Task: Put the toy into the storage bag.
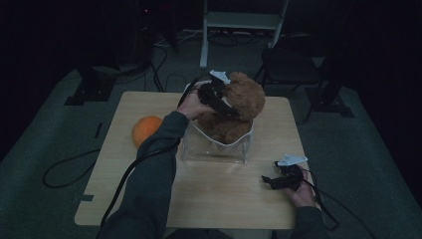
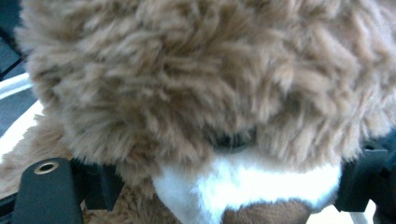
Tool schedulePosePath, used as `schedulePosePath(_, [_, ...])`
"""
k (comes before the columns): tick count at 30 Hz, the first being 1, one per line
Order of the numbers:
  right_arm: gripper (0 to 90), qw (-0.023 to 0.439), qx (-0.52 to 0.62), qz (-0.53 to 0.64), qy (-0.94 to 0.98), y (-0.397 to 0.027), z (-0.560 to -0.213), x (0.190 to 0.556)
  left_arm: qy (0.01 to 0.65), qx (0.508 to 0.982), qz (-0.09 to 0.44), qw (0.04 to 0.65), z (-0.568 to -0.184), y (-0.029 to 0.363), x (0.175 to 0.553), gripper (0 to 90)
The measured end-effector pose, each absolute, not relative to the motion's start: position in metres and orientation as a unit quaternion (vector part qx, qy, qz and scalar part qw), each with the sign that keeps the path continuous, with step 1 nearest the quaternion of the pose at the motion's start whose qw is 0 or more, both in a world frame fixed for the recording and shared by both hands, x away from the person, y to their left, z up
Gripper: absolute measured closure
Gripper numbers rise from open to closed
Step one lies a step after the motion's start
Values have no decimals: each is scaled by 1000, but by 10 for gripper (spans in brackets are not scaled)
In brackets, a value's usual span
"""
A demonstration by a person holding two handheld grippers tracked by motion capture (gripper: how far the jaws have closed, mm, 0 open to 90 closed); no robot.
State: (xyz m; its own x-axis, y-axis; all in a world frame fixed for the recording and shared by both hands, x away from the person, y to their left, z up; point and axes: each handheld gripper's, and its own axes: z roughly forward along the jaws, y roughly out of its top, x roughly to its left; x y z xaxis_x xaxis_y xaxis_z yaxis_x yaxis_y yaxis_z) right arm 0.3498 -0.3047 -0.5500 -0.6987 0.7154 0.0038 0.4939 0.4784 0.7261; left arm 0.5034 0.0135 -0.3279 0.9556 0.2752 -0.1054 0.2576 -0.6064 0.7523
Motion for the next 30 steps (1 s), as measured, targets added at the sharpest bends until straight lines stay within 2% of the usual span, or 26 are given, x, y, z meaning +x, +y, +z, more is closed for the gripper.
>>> schedulePosePath(8, [117,152,357,365,846,-305,-550,350,163,906,16,390,-332,8,502,174])
schedulePosePath(17, [117,152,357,365,846,-305,-550,350,141,913,68,378,-332,6,497,172])
schedulePosePath(23, [116,152,357,365,846,-305,-550,350,153,911,108,367,-334,4,494,145])
schedulePosePath(30, [117,151,358,365,846,-305,-550,350,164,905,122,374,-336,6,497,145])
